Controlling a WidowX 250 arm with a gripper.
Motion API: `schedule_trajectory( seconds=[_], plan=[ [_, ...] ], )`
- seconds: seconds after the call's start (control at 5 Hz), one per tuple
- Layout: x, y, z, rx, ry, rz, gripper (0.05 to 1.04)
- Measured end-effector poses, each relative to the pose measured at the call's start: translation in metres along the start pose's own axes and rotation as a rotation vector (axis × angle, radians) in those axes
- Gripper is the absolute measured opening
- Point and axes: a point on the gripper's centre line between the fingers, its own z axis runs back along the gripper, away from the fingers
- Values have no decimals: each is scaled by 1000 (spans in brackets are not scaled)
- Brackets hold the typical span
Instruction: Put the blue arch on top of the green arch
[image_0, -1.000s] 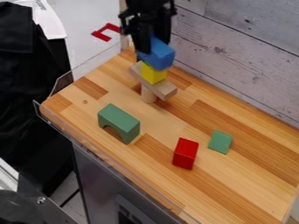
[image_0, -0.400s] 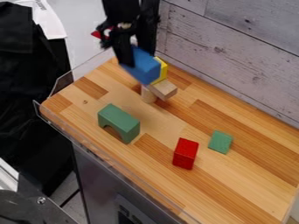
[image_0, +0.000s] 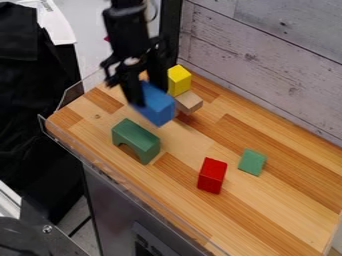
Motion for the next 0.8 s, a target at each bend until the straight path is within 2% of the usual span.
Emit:
schedule_trajectory(
  seconds=[0.2, 0.8],
  plan=[
    [3, 3, -1, -21, 5, -1, 547],
    [9, 8, -9, -11, 5, 11, 547]
  ],
)
